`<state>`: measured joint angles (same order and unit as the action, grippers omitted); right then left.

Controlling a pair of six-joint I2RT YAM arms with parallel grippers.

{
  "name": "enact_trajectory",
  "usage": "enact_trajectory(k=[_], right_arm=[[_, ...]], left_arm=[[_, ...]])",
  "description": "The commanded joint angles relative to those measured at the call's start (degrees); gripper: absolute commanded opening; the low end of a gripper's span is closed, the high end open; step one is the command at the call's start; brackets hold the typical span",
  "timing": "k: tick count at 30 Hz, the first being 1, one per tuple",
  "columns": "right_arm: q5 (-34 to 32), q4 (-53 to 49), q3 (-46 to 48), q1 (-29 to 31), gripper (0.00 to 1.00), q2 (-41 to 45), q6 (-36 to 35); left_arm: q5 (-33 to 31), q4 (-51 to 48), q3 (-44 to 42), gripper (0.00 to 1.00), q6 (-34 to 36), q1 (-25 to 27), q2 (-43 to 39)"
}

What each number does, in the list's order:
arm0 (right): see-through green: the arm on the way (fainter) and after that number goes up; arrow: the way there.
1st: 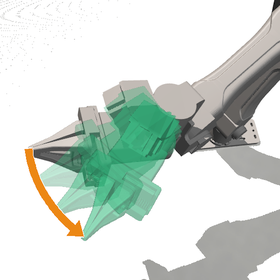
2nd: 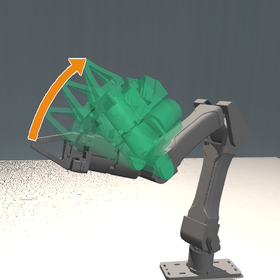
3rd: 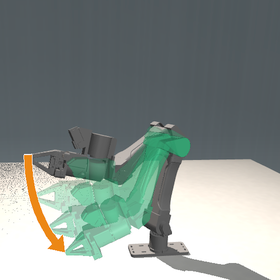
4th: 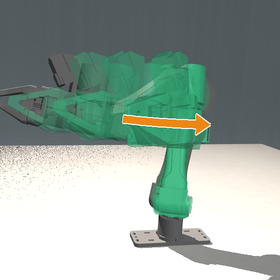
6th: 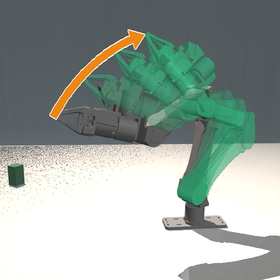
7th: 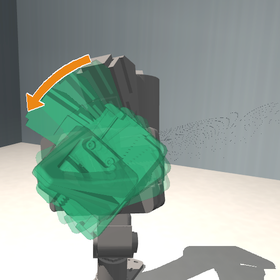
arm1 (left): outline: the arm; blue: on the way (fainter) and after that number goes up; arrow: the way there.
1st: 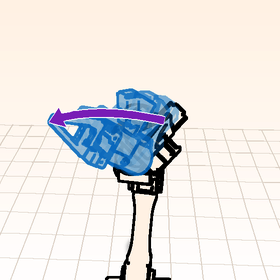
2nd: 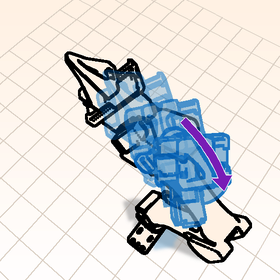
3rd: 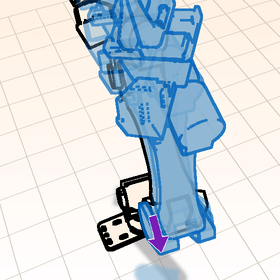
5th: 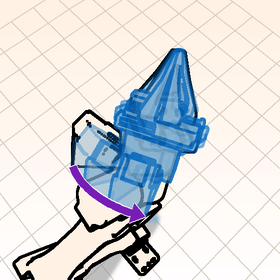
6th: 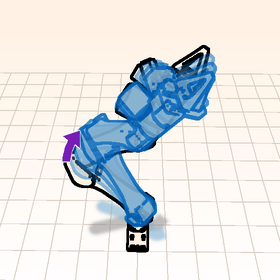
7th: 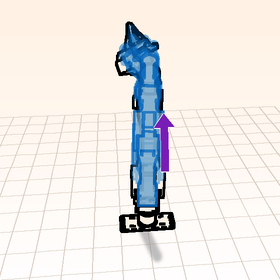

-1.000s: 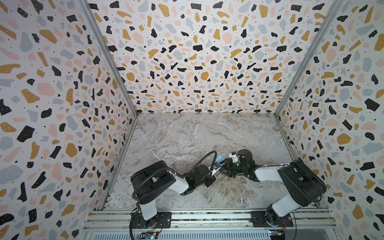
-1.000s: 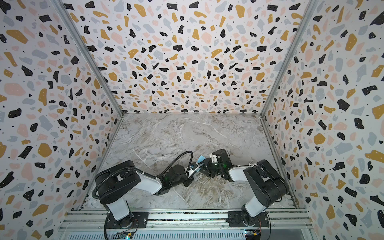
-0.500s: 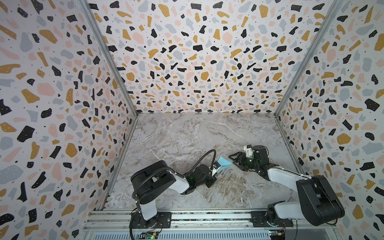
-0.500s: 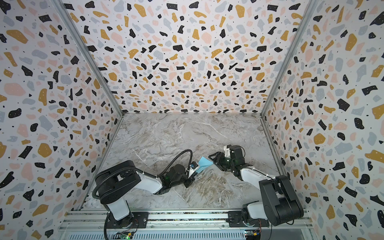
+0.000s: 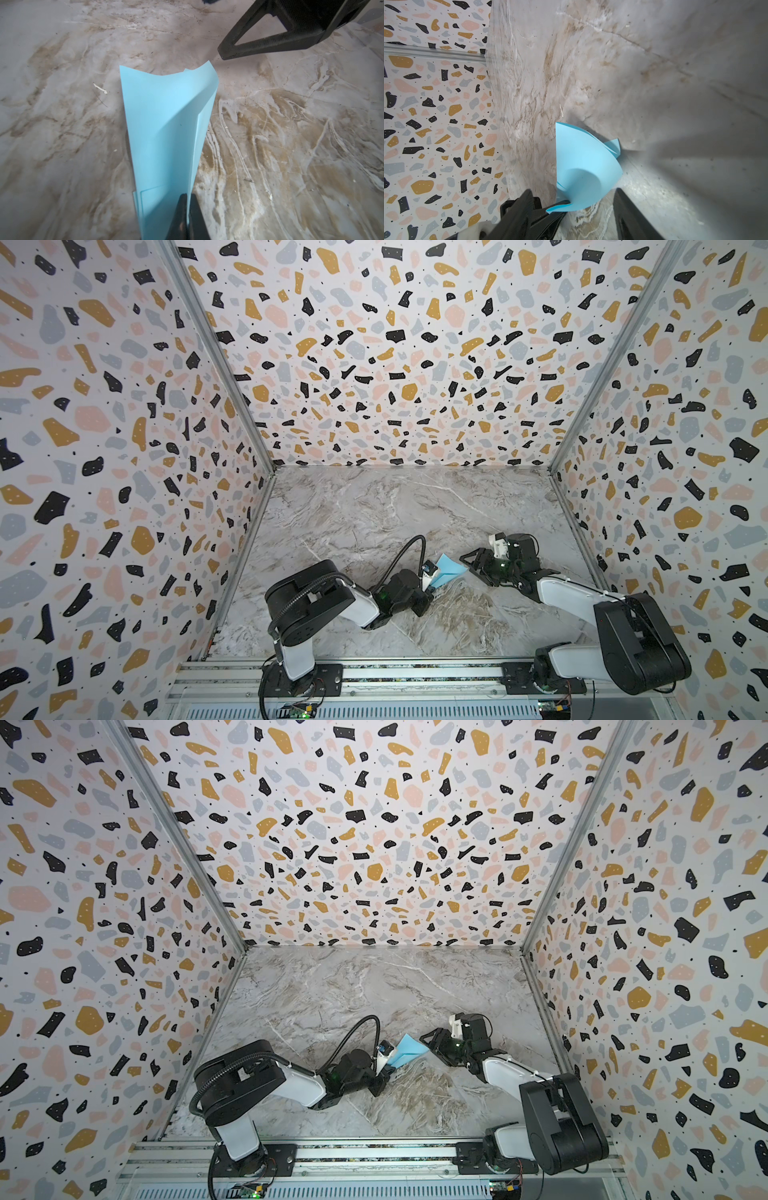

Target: Fold a paper plane with a square sheet of paper (pick it up from the middle)

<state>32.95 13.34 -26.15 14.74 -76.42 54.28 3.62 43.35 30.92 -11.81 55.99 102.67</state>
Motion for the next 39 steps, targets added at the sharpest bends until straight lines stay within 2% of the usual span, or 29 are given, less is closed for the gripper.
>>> enact_trajectory(k=[1,14,24,39], right_arm=[[0.01,-0.69,0.73,-0.13,0.63,1.64,-2.16],[6.42,9.94,3.38,2.47,0.62,-1.19,-8.37],[12.04,22.80,4.35,7.73,0.57,-7.86,-6.95],[16.95,30.75,1.90,11.34,0.51,-16.91,-6.07]], left_arm=[[2.31,1.96,-0.04,0.00,-4.08,-0.45,-0.25],[4.80,8.75,-2.29,0.00,-18.18,-2.28,0.57],[3.89,8.95,-3.51,0.00,-23.09,-2.59,1.31],[3.24,7.04,-3.76,0.00,-28.63,-3.23,2.16]])
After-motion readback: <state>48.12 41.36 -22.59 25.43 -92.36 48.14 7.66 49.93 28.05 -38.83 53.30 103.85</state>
